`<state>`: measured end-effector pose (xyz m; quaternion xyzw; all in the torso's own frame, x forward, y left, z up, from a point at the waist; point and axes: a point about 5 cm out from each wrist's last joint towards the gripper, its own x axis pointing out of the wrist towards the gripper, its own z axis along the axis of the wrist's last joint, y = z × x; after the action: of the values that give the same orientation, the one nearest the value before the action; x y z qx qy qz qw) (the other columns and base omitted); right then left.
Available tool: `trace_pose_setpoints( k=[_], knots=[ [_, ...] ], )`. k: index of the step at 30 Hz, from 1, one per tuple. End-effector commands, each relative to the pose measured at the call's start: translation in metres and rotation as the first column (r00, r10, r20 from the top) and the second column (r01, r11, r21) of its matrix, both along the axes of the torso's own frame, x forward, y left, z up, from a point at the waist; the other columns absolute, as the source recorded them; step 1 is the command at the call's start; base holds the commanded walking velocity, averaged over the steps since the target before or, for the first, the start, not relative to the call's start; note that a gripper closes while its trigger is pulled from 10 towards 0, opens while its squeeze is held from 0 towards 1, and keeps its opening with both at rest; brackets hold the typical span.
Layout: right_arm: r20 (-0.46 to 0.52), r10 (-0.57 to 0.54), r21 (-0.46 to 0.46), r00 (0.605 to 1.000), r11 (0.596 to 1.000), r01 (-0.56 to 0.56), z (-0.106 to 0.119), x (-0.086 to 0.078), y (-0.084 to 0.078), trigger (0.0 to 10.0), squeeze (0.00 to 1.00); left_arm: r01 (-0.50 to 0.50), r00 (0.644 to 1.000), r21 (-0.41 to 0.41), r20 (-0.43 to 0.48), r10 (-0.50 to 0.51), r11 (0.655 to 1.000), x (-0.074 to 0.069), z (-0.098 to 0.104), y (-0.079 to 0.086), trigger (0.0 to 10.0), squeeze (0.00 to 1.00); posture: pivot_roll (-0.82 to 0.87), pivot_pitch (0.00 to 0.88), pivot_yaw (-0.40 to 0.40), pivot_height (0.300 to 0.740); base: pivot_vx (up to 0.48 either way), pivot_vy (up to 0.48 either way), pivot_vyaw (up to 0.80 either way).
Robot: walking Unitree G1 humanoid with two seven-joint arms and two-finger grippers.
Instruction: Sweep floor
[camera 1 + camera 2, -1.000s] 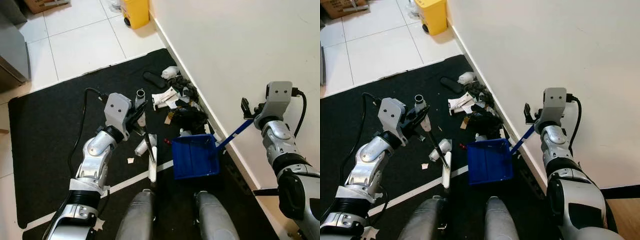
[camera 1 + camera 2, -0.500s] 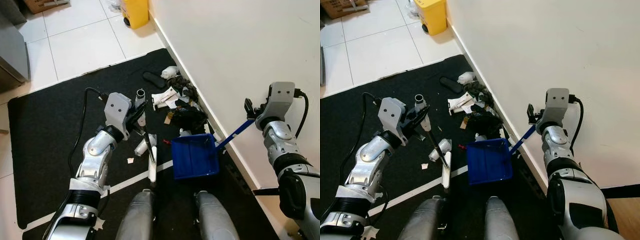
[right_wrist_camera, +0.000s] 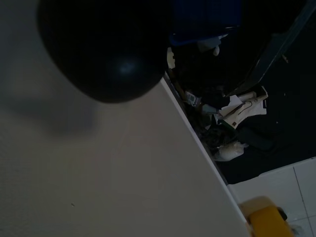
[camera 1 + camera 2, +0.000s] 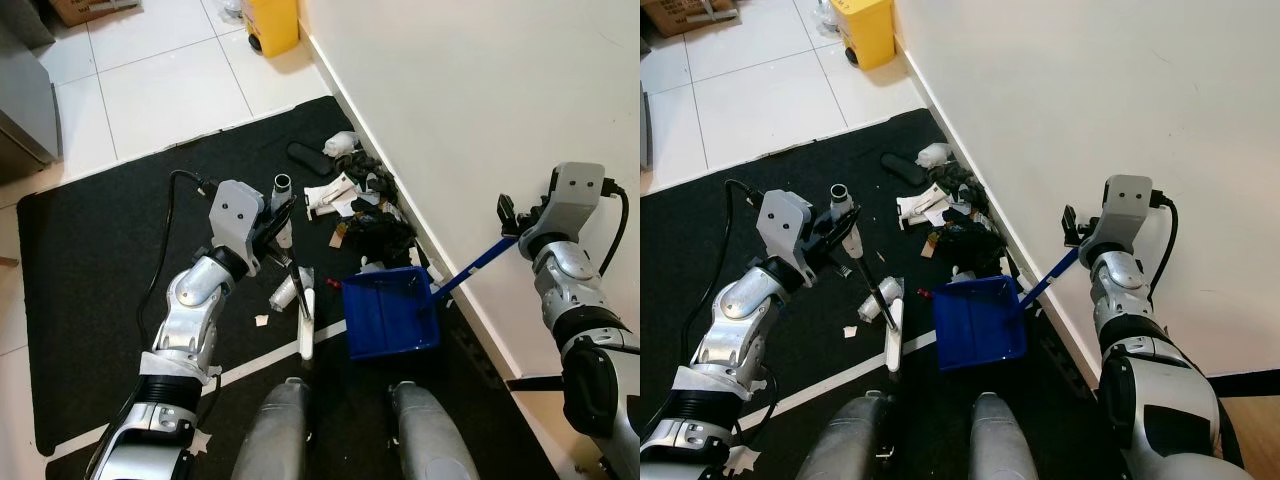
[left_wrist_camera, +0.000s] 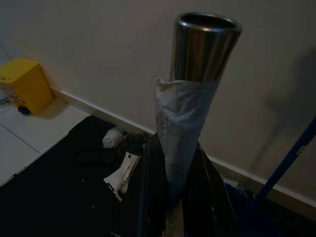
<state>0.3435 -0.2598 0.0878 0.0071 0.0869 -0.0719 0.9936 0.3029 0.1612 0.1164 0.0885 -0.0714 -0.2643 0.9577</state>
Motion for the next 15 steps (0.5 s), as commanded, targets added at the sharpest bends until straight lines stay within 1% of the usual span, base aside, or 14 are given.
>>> trace_pose_setpoints(
  k=[1, 3, 6, 8, 15],
  knots=[
    [-0.008, 0.001, -0.005, 1.000, 1.000, -0.001, 0.001, -0.001, -0.003, 10.0, 0.00, 0.009, 1.000, -0.001, 0.003, -0.009, 1.000, -0.001, 0.000, -0.001, 10.0, 0.00, 0.09, 0.161, 0.013, 0.740, 0.000, 0.000, 0.00],
    [-0.027, 0.009, -0.022, 1.000, 1.000, -0.010, -0.002, -0.002, -0.003, 10.0, 0.00, 0.009, 1.000, 0.001, 0.002, -0.009, 1.000, -0.001, -0.001, -0.001, 10.0, 0.00, 0.09, 0.159, 0.012, 0.740, 0.000, 0.000, 0.00],
    [-0.036, 0.013, -0.023, 0.999, 1.000, -0.014, -0.004, -0.003, -0.003, 10.0, 0.00, 0.008, 1.000, 0.001, 0.000, -0.008, 1.000, -0.001, -0.001, 0.000, 10.0, 0.00, 0.08, 0.157, 0.011, 0.740, 0.000, 0.000, 0.00],
    [-0.071, 0.056, -0.022, 0.996, 0.998, -0.058, -0.010, -0.005, 0.001, 10.0, 0.00, 0.005, 1.000, 0.001, -0.001, -0.005, 1.000, -0.001, -0.002, 0.000, 10.0, 0.00, 0.08, 0.156, 0.010, 0.740, 0.000, 0.000, 0.00],
    [-0.085, 0.028, -0.025, 0.996, 0.999, -0.031, -0.019, -0.012, -0.003, 10.0, 0.00, -0.002, 1.000, -0.011, 0.004, 0.002, 1.000, 0.000, -0.001, -0.002, 10.0, 0.00, 0.08, 0.147, 0.006, 0.740, 0.000, 0.000, 0.00]
  ],
)
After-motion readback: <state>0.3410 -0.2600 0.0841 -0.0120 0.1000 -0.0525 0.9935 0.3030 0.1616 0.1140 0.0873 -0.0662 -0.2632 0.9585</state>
